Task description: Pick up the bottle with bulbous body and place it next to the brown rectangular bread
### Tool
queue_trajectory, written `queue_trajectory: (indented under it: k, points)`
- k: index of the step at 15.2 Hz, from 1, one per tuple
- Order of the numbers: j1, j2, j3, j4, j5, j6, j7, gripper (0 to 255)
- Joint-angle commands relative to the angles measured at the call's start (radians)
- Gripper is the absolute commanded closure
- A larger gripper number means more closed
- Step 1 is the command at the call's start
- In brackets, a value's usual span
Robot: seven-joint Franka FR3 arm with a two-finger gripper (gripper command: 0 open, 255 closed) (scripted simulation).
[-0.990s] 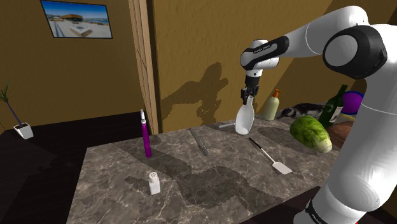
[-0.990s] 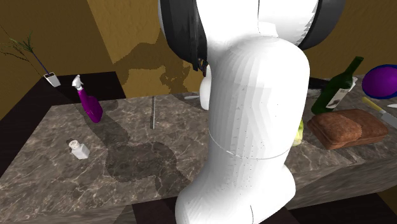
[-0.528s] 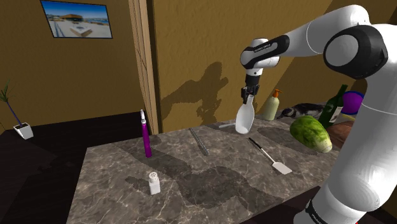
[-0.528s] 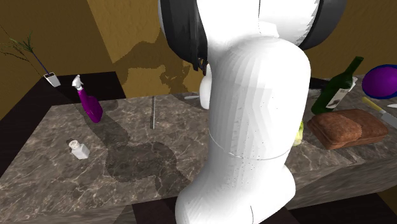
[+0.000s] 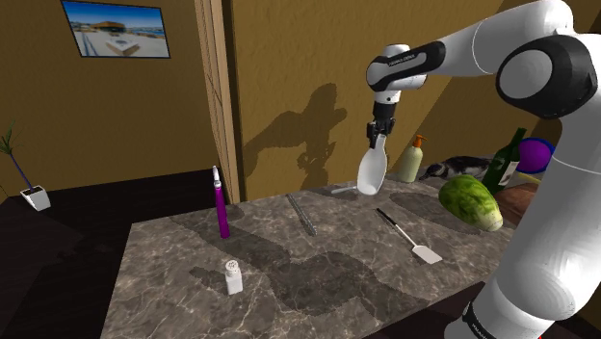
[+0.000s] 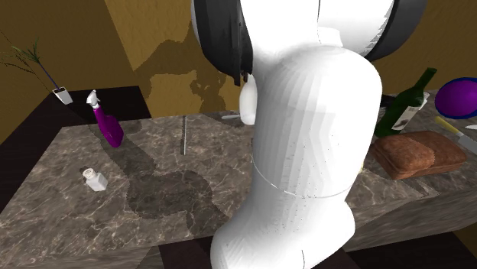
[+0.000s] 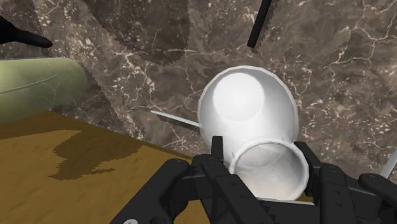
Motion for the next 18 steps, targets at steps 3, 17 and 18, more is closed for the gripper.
queue_trajectory:
  k: [3, 17, 18]
  points:
    - [-0.002, -0.006, -0.002, 0.051, -0.002, -0.056, -0.002, 255]
    - [-0.006, -0.003, -0.005, 0.243, -0.002, -0.245, -0.004, 255]
    - [-0.006, -0.001, -0.005, 0.259, -0.001, -0.259, -0.005, 255]
